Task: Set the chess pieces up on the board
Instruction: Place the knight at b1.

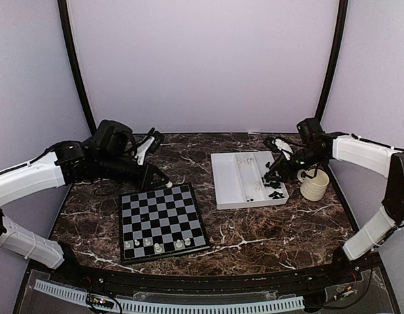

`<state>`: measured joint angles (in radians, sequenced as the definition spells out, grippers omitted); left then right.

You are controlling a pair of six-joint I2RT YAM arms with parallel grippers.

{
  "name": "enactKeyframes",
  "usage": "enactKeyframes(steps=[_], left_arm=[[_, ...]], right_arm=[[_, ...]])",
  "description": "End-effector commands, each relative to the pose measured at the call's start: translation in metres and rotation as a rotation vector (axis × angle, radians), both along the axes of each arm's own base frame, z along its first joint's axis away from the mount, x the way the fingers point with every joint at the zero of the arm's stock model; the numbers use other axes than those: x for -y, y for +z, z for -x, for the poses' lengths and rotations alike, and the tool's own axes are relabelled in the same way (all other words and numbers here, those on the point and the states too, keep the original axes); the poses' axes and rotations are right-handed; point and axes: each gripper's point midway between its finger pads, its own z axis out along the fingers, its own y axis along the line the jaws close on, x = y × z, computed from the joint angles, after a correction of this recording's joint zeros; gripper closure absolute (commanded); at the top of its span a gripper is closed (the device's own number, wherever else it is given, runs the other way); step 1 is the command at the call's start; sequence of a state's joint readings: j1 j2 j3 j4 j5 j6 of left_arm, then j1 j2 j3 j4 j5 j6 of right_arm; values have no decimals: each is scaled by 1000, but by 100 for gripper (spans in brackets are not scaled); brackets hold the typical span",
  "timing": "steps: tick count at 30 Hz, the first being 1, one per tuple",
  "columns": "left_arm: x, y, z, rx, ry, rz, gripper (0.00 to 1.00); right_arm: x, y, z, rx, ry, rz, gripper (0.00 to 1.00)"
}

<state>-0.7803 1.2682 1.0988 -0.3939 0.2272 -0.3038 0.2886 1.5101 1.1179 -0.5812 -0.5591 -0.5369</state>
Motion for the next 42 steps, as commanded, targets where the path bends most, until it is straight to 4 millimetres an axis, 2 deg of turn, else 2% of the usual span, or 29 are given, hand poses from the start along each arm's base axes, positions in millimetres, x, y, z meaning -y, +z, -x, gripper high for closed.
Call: enactKeyframes(steps=[1, 2, 3, 4, 8, 11, 14, 18, 23, 28, 35, 42], left_arm=[[-60, -56, 32, -23, 134, -290, 100], [-63, -55, 41, -2, 140, -305, 100], [-72, -68, 51, -34, 163, -337, 100], [-72, -65, 60, -8, 162, -342, 100], [-87, -88, 95, -43, 201, -422, 100], [-95, -113, 114, -73, 225, -471, 100], [-98, -128, 128, -98, 232, -499, 100], [-109, -142, 133, -127, 271, -530, 100], [-106, -147, 134, -131, 275, -476, 100], [-112, -160, 135, -148, 300, -495, 100], [-101, -167, 134, -154, 305, -414, 100], [-107, -179, 132, -157, 343, -431, 100]], right_arm=[[4, 2, -5, 65, -35, -75, 46], [5, 1, -7, 79, -40, -69, 46], [10, 0, -9, 97, -55, -46, 46], [14, 2, -12, 112, -73, -29, 46], [19, 1, -12, 126, -84, -29, 45], [19, -3, -12, 116, -87, -24, 45], [20, -8, -12, 105, -87, -14, 46], [22, -15, -13, 96, -92, 2, 45], [22, -17, -13, 88, -89, 9, 45], [22, -19, -12, 85, -87, 10, 46], [21, -22, -11, 72, -78, 8, 45], [20, -22, -10, 69, -73, 3, 45]])
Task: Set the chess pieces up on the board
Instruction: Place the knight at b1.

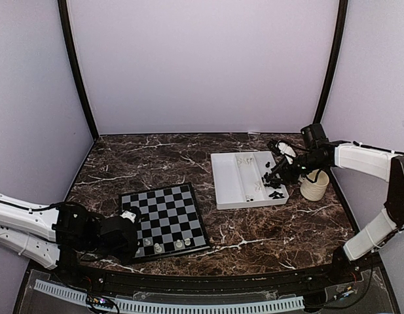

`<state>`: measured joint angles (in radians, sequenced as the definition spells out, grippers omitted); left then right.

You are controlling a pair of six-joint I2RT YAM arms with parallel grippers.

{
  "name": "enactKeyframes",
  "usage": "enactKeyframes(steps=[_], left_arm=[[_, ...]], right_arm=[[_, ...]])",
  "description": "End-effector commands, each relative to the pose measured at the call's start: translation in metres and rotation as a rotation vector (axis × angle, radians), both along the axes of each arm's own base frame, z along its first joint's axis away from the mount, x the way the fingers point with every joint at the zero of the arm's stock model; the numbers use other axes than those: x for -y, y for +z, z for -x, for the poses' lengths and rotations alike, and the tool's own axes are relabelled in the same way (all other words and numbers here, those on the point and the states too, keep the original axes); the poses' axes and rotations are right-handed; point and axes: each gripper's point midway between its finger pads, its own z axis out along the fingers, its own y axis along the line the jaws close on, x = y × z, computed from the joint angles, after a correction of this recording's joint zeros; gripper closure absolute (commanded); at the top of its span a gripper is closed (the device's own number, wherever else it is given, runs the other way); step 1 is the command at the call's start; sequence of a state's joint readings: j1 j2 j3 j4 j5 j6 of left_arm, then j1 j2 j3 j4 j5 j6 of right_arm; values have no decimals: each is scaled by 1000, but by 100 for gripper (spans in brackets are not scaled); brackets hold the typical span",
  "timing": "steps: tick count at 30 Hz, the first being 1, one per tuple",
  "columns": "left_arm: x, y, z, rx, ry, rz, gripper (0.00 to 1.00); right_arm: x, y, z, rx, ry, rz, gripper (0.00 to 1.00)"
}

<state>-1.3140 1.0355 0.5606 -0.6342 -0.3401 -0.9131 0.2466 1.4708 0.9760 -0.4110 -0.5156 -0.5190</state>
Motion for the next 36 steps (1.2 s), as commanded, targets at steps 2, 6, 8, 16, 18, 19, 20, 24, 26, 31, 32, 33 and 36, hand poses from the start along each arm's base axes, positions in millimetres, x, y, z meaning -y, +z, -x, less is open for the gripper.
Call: enactKeyframes(steps=[2, 6, 8, 16, 18, 19, 20, 24, 26, 31, 32, 33, 36], left_arm=[[-3, -6, -5, 27, 40, 8, 100], [-4, -10, -5, 29, 43, 8, 100], [-5, -12, -4, 25, 45, 2, 100], [1, -18, -3, 15, 25, 1, 99], [3, -18, -2, 8, 14, -2, 98], [3, -20, -1, 3, 11, -9, 96], [4, -18, -1, 2, 9, -12, 95], [1, -15, 0, -8, 15, -40, 89], [-2, -10, -1, -4, 24, -40, 88], [-7, -7, 0, 4, 29, -13, 95], [-7, -6, 1, 3, 30, 2, 96], [-8, -7, 1, 1, 33, 5, 96], [-9, -5, 2, 0, 39, 29, 96]], right_arm=[[0, -2, -1, 4, 6, -8, 45], [0, -4, -1, -2, 9, -7, 45], [0, -4, -1, -5, 9, -7, 45], [0, -7, -1, -15, 12, -5, 45], [0, -8, -1, -17, 12, -4, 45], [0, -8, -1, -17, 12, -4, 45], [-1, -8, 0, -18, 13, -4, 45], [-1, -7, 0, -17, 14, -6, 45], [-1, -7, 0, -16, 15, -7, 45], [-1, -7, 1, -17, 19, -8, 45], [-1, -7, 1, -17, 19, -9, 45], [-1, -7, 1, -16, 20, -9, 45], [-2, -7, 1, -18, 21, -10, 45]])
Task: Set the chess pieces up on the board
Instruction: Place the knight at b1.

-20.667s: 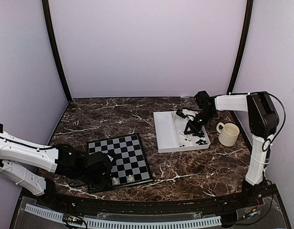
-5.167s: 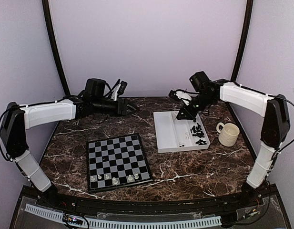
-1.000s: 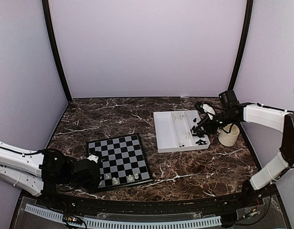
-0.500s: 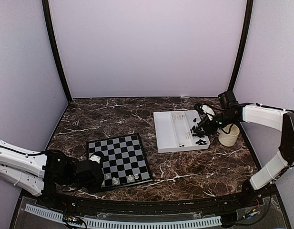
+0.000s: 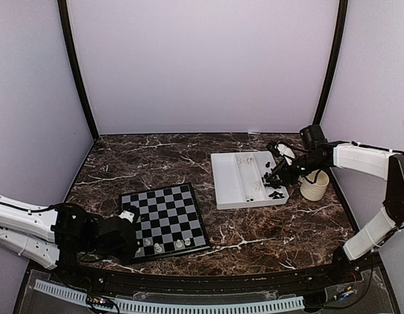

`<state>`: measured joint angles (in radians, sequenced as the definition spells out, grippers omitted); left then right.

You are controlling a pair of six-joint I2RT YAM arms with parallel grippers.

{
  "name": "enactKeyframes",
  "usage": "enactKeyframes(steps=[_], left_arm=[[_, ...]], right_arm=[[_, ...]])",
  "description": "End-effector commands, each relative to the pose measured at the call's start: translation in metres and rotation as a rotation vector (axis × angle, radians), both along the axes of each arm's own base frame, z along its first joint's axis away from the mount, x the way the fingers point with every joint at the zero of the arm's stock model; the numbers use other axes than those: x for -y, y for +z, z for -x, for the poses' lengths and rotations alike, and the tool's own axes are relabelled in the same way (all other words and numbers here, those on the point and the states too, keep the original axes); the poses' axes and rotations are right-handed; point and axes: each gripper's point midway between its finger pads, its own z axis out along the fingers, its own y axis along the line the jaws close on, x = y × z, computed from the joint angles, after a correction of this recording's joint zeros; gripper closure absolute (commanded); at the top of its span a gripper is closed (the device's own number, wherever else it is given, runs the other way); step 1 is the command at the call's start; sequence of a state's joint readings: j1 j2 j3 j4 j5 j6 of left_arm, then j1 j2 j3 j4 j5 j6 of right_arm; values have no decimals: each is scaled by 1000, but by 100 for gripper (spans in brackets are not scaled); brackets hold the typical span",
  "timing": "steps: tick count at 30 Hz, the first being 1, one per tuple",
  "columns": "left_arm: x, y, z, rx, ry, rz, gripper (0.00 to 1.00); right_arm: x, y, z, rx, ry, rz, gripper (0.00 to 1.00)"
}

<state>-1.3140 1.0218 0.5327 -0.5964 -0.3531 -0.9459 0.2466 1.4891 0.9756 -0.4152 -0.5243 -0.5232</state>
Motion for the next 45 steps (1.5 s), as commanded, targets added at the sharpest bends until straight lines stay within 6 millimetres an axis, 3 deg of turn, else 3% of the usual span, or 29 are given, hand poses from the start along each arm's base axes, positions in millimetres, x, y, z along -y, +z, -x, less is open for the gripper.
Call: enactKeyframes(steps=[1, 12, 15, 35, 41, 45], left_arm=[[-9, -2, 4, -8, 4, 2, 95], [-8, -13, 5, -26, -11, -49, 95], [-9, -15, 5, -29, -4, -61, 90], [-3, -6, 2, -4, -8, -27, 82], [0, 16, -4, 39, -6, 3, 71], [13, 60, -16, 129, -60, 41, 62]], right_arm=[[-1, -1, -1, 3, 13, -10, 45], [-1, -1, 0, 1, 15, -11, 45], [-1, -1, 0, -1, 17, -11, 45], [-3, -4, 0, -15, 27, -13, 45], [-3, -1, 1, -17, 32, -18, 45], [-2, 7, -2, -18, 46, 4, 45]])
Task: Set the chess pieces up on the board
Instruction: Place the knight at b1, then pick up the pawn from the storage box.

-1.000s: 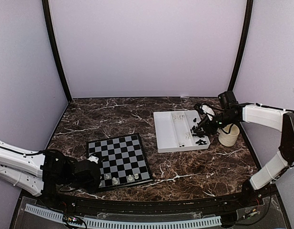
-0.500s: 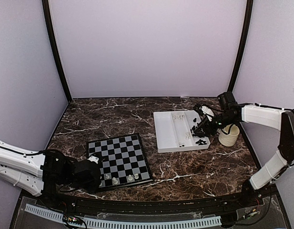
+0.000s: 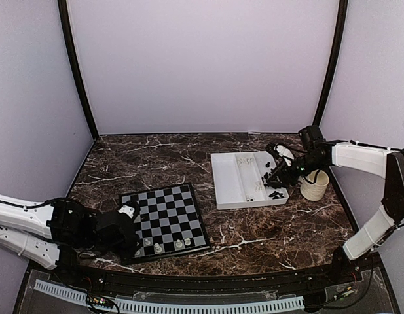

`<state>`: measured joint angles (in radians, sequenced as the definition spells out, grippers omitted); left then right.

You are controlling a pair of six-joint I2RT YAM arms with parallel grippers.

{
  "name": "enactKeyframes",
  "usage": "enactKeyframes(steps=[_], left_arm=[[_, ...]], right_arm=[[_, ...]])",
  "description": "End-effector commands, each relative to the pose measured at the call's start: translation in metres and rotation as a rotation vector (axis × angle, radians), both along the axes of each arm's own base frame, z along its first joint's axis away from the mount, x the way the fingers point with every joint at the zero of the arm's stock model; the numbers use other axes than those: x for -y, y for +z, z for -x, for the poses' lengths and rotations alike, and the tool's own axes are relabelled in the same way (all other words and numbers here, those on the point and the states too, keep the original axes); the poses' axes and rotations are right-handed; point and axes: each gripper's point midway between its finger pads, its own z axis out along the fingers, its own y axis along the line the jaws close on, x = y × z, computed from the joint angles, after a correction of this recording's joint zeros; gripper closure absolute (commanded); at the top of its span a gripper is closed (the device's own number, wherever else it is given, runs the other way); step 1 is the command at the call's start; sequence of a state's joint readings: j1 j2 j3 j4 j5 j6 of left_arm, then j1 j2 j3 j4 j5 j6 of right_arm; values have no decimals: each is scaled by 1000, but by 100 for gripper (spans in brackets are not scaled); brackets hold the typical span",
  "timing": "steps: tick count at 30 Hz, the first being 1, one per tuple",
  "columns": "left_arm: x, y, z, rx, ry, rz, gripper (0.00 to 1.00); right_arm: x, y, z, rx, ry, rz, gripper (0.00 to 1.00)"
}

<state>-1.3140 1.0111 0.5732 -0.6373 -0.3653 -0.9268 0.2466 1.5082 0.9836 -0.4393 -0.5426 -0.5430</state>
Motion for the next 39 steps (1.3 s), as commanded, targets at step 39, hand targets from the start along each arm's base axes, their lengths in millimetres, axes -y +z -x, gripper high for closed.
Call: enactKeyframes(steps=[39], left_arm=[[30, 140, -249, 299, -116, 268, 54]], right_arm=[[-30, -62, -40, -117, 262, 614, 62]])
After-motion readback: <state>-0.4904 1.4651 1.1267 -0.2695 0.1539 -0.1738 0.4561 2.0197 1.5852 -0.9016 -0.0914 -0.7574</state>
